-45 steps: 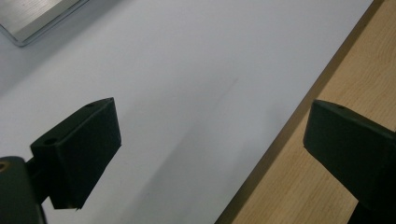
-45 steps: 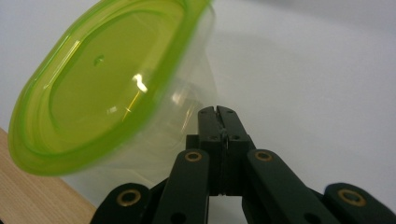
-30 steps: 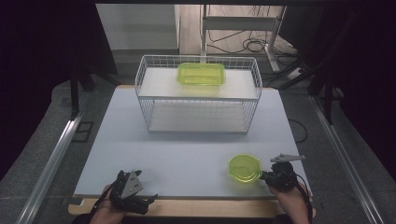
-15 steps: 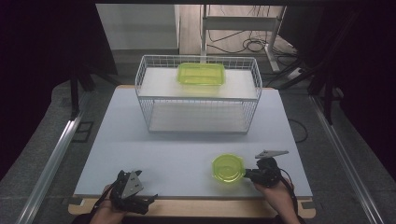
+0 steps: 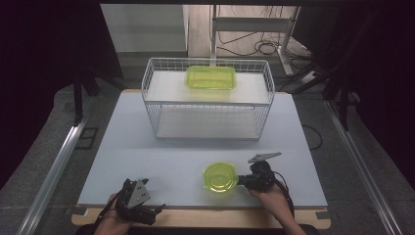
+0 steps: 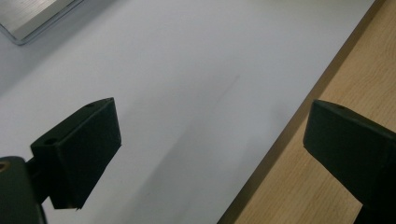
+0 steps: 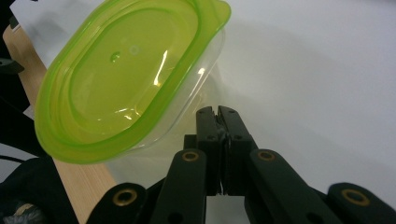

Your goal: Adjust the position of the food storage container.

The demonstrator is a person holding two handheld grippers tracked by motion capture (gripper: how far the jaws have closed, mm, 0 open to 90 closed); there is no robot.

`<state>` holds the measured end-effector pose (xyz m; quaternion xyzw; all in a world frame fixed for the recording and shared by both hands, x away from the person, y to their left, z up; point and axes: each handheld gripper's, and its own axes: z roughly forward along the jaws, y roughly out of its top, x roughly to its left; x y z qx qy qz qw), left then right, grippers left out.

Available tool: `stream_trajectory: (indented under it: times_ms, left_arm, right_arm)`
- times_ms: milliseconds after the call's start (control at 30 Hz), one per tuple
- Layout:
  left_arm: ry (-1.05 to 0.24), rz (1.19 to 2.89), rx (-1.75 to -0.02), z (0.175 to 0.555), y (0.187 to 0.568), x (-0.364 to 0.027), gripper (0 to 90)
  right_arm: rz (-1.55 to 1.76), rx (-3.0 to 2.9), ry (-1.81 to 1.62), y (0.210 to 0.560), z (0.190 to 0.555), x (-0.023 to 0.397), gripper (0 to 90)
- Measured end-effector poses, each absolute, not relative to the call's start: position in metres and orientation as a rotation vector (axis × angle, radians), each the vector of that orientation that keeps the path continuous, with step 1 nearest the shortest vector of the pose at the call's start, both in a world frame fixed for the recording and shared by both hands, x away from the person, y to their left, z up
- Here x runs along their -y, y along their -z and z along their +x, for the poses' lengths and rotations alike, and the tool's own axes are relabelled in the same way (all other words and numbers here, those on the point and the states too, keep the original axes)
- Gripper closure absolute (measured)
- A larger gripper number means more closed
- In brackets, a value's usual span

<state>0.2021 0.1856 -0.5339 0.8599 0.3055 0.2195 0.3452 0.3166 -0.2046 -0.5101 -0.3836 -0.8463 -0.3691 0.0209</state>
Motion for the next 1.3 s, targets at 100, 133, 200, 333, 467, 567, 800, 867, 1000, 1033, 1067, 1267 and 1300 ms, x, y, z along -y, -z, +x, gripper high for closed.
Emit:
stream_trajectory:
  times_ms: [100, 133, 200, 333, 467, 567, 800, 867, 1000, 1033, 1067, 1267, 1300]
  left_arm:
    - [-0.570, 2.231, -0.794, 0.202, 0.534, -0.186, 4.1]
    - [-0.569, 2.231, -0.794, 0.202, 0.534, -0.186, 4.1]
    - [-0.572, 2.233, -0.793, 0.202, 0.534, -0.186, 4.1]
    - [-0.570, 2.232, -0.794, 0.202, 0.534, -0.186, 4.1]
    - [-0.572, 2.235, -0.791, 0.202, 0.534, -0.186, 4.1]
    - [-0.571, 2.232, -0.793, 0.202, 0.534, -0.186, 4.1]
    - [-0.560, 2.237, -0.802, 0.202, 0.533, -0.185, 4.2]
    - [-0.558, 2.239, -0.808, 0.202, 0.533, -0.185, 4.2]
    - [-0.555, 2.235, -0.833, 0.202, 0.532, -0.185, 4.3]
    - [-0.556, 2.227, -0.843, 0.202, 0.532, -0.185, 4.3]
    - [-0.554, 2.225, -0.851, 0.202, 0.531, -0.185, 4.4]
    - [-0.549, 2.221, -0.873, 0.202, 0.530, -0.187, 4.6]
    - [-0.553, 2.222, -0.873, 0.202, 0.530, -0.187, 4.6]
  right_arm:
    - [-1.166, 2.632, 1.142, 0.510, 0.320, 0.196, 87.5]
    - [-1.158, 2.637, 1.142, 0.510, 0.322, 0.193, 87.5]
    - [-1.149, 2.639, 1.143, 0.510, 0.324, 0.189, 87.5]
    - [-1.138, 2.625, 1.144, 0.511, 0.329, 0.182, 87.5]
    - [-1.121, 2.629, 1.143, 0.513, 0.331, 0.176, 87.5]
    - [-1.115, 2.653, 1.143, 0.512, 0.331, 0.174, 86.8]
    - [-1.160, 2.766, 1.161, 0.504, 0.328, 0.189, 82.2]
    - [-1.170, 2.796, 1.173, 0.500, 0.325, 0.194, 79.2]
    - [-1.185, 2.846, 1.219, 0.492, 0.318, 0.204, 71.6]
    - [-1.194, 2.856, 1.231, 0.490, 0.316, 0.206, 69.3]
    - [-1.198, 2.863, 1.245, 0.488, 0.314, 0.208, 66.9]
    - [-1.198, 2.875, 1.370, 0.479, 0.301, 0.218, 51.7]
    - [-1.196, 2.874, 1.384, 0.479, 0.299, 0.219, 49.6]
